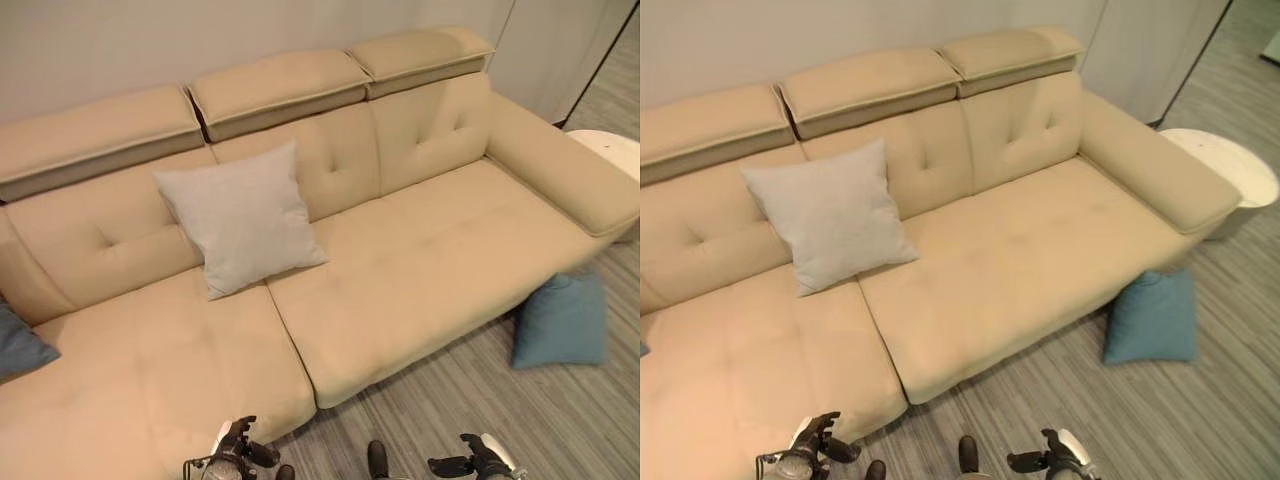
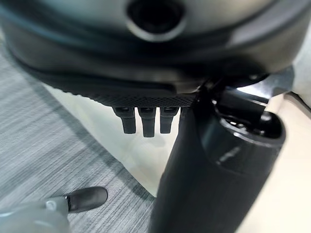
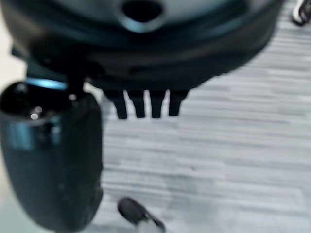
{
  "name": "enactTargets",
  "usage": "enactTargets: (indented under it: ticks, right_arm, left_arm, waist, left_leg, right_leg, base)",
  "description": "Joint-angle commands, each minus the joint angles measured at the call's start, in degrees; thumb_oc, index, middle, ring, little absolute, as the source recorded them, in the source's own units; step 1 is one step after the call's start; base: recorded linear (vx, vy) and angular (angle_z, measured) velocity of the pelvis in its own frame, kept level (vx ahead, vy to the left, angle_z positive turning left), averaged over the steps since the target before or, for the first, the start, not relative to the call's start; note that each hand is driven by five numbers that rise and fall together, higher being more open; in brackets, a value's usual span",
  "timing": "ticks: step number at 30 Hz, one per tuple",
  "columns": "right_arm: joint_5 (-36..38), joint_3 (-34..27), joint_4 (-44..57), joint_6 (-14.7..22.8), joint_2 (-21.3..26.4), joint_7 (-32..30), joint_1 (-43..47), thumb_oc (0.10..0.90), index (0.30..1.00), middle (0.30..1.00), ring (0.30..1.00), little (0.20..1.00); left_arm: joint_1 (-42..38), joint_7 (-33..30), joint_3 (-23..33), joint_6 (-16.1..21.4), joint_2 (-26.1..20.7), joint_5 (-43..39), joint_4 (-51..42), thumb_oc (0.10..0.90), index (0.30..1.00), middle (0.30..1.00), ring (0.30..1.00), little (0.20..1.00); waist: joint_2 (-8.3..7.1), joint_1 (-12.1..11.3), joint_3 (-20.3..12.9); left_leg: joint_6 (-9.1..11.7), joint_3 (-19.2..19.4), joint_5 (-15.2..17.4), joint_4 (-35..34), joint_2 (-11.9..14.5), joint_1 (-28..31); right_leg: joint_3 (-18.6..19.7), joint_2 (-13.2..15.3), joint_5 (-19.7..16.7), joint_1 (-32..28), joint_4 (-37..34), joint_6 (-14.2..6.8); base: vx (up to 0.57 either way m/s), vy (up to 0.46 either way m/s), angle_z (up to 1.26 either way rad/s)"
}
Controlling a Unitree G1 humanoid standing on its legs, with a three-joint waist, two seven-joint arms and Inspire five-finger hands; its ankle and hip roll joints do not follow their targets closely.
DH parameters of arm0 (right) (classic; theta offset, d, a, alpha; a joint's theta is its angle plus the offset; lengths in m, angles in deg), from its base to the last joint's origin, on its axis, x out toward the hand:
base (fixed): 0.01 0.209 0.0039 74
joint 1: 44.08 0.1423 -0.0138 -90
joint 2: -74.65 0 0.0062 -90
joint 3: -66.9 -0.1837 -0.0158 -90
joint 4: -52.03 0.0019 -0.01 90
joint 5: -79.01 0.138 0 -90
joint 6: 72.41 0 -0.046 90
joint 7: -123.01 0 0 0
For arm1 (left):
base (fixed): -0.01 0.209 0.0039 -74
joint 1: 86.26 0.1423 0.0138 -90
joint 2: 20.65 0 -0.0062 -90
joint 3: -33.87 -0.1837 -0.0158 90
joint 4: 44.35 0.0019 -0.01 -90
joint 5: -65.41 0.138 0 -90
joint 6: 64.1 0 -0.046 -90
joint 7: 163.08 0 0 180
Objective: Pick up all the scattered cushions and arrange them neatly on the sofa.
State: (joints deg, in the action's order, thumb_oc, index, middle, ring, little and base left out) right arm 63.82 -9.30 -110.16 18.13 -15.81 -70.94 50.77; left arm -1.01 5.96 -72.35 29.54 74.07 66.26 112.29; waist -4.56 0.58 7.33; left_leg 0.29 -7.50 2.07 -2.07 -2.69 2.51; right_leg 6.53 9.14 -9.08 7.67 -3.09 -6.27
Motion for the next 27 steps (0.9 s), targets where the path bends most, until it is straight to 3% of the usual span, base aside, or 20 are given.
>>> enactTargets:
  ticks: [1,3,4,5,9,12,14,19,22,23,25,27]
  right_arm:
    - [-1.7,2.3,-0.4,-0.5,3.1,-0.9,2.4,0.800,0.900,0.900,0.900,0.900]
    - [-1.6,2.4,0.8,-0.1,3.0,-1.0,2.9,0.800,0.900,0.900,0.900,0.900]
    - [-1.6,2.4,0.8,-0.2,3.0,-1.0,2.8,0.800,0.900,0.900,0.900,0.900]
    - [-1.7,2.5,1.3,0.2,3.3,-1.0,2.5,0.800,0.900,0.900,0.900,0.900]
    - [-2.5,2.3,0.8,0.4,3.6,-0.9,1.8,0.800,0.900,0.900,0.900,0.900]
    - [-2.6,2.6,0.7,0.7,3.2,-1.2,1.3,0.800,0.900,0.900,0.900,0.900]
    - [-2.4,3.0,0.7,0.6,3.0,-1.1,1.6,0.800,0.900,0.900,0.900,0.900]
    - [-0.2,2.4,1.2,1.0,3.3,-2.0,1.5,0.800,0.900,0.900,0.900,0.900]
    - [2.3,0.6,0.3,0.7,3.9,-2.9,0.7,0.800,0.900,0.900,0.900,0.900]
    - [2.8,0.2,0.0,0.6,3.9,-3.1,0.5,0.800,0.900,0.900,0.900,0.900]
    - [3.8,-0.7,-0.6,0.5,4.2,-3.2,-0.2,0.800,0.900,0.900,0.900,0.900]
    - [4.4,-1.7,-1.4,0.3,4.2,-3.3,-0.7,0.800,0.900,0.900,0.900,0.900]
  left_arm:
    - [-1.8,-1.0,0.0,2.6,-1.7,3.2,-2.6,0.800,0.900,0.900,0.900,0.900]
    - [-2.2,-1.3,0.4,2.6,-3.3,3.6,-3.2,0.800,0.900,0.900,0.900,0.900]
    - [-2.2,-1.2,0.4,2.6,-3.3,3.6,-3.2,0.800,0.900,0.900,0.900,0.900]
    - [-1.7,-1.2,0.8,2.6,-3.7,3.8,-2.8,0.800,0.900,0.900,0.900,0.900]
    - [-0.2,-1.1,2.6,1.9,-4.0,3.8,-1.9,0.800,0.900,0.900,0.900,0.900]
    - [1.3,-1.4,5.1,2.0,-3.8,2.2,-0.4,0.800,0.900,0.900,0.900,0.900]
    - [1.8,-2.1,6.1,1.6,-3.6,1.4,0.5,0.800,0.900,0.900,0.900,0.900]
    - [1.1,-2.4,4.8,1.7,-2.9,2.0,0.7,0.800,0.900,0.900,0.900,0.900]
    - [0.5,-2.2,3.2,1.3,-1.4,2.0,0.0,0.800,0.900,0.900,0.900,0.900]
    - [0.3,-2.1,2.6,1.3,-1.2,2.1,-0.1,0.800,0.900,0.900,0.900,0.900]
    - [0.2,-1.9,1.8,1.4,-1.0,1.9,-0.7,0.800,0.900,0.900,0.900,0.900]
    - [0.0,-1.8,1.6,1.2,-0.8,2.0,-0.7,0.800,0.900,0.900,0.900,0.900]
  waist:
    - [2.49,-1.2,0.9]
    - [2.54,-1.8,2.4]
    - [2.54,-1.9,2.4]
    - [3.16,-3.1,2.9]
    - [3.62,-5.6,2.0]
    - [2.17,-8.9,1.2]
    - [1.08,-9.5,0.8]
    - [0.70,-7.5,1.1]
    - [1.22,-5.4,2.8]
    - [1.17,-5.3,2.9]
    - [0.95,-5.5,2.9]
    - [0.94,-5.2,2.5]
  left_leg:
    - [-0.6,-3.3,3.8,2.0,-0.9,-2.7]
    - [-1.5,-0.6,3.2,2.6,-0.4,-3.8]
    - [-1.5,-0.6,3.2,2.6,-0.4,-3.8]
    - [-1.8,1.7,2.7,3.2,0.2,-4.7]
    - [-2.3,5.6,1.8,2.8,1.9,-5.3]
    - [-1.7,9.4,1.7,3.6,2.6,-6.3]
    - [-1.4,10.4,1.5,3.5,2.7,-6.3]
    - [0.3,10.9,2.0,6.3,4.4,-6.2]
    - [2.0,10.7,2.4,15.7,6.2,-8.5]
    - [2.1,9.4,1.6,16.7,5.5,-9.4]
    - [1.7,6.9,3.2,16.3,2.8,-10.7]
    - [1.5,6.5,2.6,13.8,1.6,-11.4]
  right_leg:
    - [-5.2,-3.0,4.3,1.3,3.8,-4.6]
    - [-9.3,-2.2,4.7,3.9,7.5,-4.6]
    - [-9.3,-2.2,4.8,4.0,7.6,-4.6]
    - [-16.9,-0.5,7.9,2.6,10.4,-3.2]
    - [-24.1,1.1,12.5,-1.9,16.7,-1.3]
    - [-28.7,2.1,13.0,-8.3,12.7,-2.0]
    - [-27.0,0.7,12.9,-8.2,10.0,-1.8]
    - [-23.3,-2.8,12.3,-9.2,4.4,-0.5]
    - [-21.8,-4.4,12.9,-11.0,2.5,1.6]
    - [-21.3,-4.5,12.5,-11.0,2.1,1.7]
    - [-20.0,-4.7,12.4,-11.5,1.2,1.5]
    - [-19.1,-5.1,12.3,-11.7,0.5,1.0]
  base:
    - [-0.23,0.188,-0.83]
    - [-0.22,0.122,-0.81]
    - [-0.21,0.093,-1.44]
    - [-0.20,0.088,-1.53]
    - [-0.16,0.015,-0.81]
    - [-0.11,-0.152,-0.68]
    - [-0.02,-0.201,-0.92]
    - [0.01,-0.228,-0.24]
    - [-0.01,-0.233,-0.08]
    - [0.04,-0.072,-0.23]
    - [0.09,-0.069,-0.40]
    - [0.15,-0.036,-0.40]
